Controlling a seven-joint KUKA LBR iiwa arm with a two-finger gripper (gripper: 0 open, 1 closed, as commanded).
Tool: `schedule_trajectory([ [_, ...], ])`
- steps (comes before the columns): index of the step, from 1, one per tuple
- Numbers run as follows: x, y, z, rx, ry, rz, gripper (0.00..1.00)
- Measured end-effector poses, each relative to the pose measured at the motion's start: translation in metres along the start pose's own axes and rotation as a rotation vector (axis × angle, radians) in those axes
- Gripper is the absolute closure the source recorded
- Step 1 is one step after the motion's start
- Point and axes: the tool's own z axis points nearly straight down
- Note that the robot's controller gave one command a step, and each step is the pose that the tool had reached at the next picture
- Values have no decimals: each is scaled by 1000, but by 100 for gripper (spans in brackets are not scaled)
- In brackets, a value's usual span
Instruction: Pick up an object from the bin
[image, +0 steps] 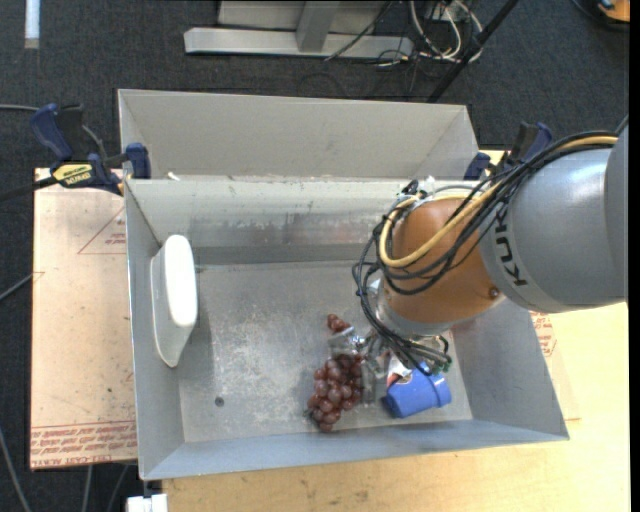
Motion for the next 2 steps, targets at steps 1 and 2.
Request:
schedule_trajectory([
  [1,-5,5,-98,-1,-2,12,100],
  [2,-5,5,-98,-1,-2,12,100],
])
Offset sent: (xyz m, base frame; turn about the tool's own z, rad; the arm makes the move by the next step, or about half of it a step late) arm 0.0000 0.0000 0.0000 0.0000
